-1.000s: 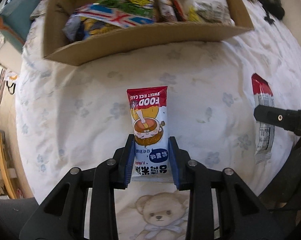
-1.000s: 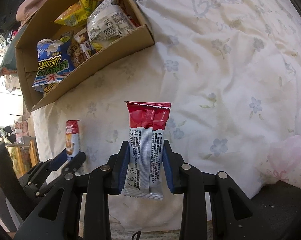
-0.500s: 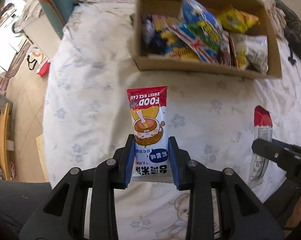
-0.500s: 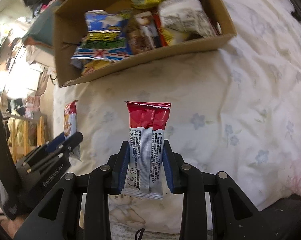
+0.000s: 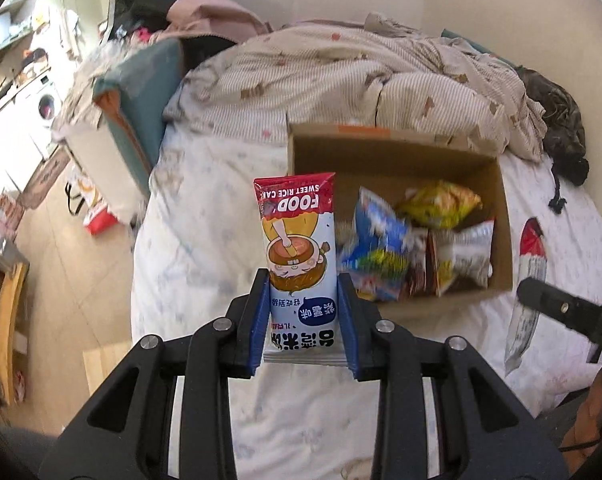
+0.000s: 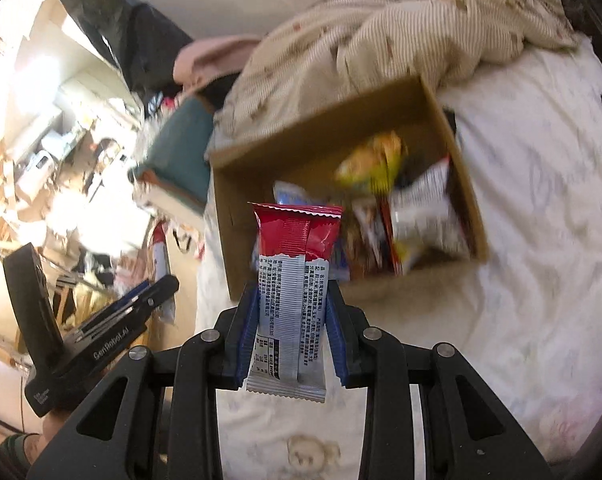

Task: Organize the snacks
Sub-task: 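Carry both rice cake bars over the box and lower them inside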

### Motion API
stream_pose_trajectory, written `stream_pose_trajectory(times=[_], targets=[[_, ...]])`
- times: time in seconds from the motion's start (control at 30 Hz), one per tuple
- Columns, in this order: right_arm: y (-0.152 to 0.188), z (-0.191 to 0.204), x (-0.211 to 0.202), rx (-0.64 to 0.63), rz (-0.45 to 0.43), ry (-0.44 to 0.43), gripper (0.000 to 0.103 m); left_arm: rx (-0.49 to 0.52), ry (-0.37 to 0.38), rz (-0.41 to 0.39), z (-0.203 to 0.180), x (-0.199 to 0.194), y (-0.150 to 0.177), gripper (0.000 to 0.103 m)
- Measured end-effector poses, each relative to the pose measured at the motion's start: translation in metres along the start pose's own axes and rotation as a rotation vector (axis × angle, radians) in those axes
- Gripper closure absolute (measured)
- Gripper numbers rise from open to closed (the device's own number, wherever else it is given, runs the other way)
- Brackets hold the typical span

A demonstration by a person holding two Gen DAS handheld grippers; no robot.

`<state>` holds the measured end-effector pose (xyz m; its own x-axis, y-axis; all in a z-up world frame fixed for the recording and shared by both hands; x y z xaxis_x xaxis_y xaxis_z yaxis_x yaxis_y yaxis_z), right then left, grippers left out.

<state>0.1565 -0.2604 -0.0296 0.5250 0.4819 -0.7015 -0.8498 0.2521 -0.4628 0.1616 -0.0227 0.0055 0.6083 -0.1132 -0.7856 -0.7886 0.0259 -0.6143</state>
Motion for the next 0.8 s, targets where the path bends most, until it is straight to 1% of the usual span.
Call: stream_pose_trajectory(times=[0.1,0.2,0.33,0.5,0.57,0.67,0.8], targets=[[-0.022,0.003,0.005,-0.042,-0.037,0.041,0.070,0.011,0.002,-0.001,0.004,0.013,-0.021,0.075],[-0.035,0.001,0.015,-0.069,-0.042,0.085,0.070,0.019,0.003,0.007,0.000,0.030,-0.032,0.075],[-0.049,-0.013,0.046,-0.044,0.013,0.120,0.069,0.037,0.006,0.015,-0.005,0.052,-0.037,0.075],[-0.053,-0.021,0.060,-0.069,0.018,0.185,0.069,0.087,0.019,-0.037,-0.013,0.076,-0.037,0.075],[-0.053,-0.022,0.061,-0.090,0.009,0.217,0.069,0.081,0.025,-0.030,-0.013,0.083,-0.036,0.075],[-0.052,-0.020,0.064,-0.116,0.002,0.246,0.069,0.034,0.043,0.002,-0.009,0.094,-0.035,0.075],[-0.051,-0.020,0.073,-0.137,0.014,0.277,0.069,0.028,0.037,0.024,-0.008,0.101,-0.032,0.075]])
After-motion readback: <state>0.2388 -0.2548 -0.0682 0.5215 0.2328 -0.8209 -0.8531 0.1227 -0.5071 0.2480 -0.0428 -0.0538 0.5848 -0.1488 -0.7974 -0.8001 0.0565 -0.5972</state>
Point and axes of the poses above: each gripper's, at about its wrist camera, not at the fingertips, and x roughly the way its jaws point, z to its left, y to its underside, the point moved 1 cm from there along x, roughly the way its jaws point, and after that the axes turned 5 degrees about y, right-handed, at the moved point
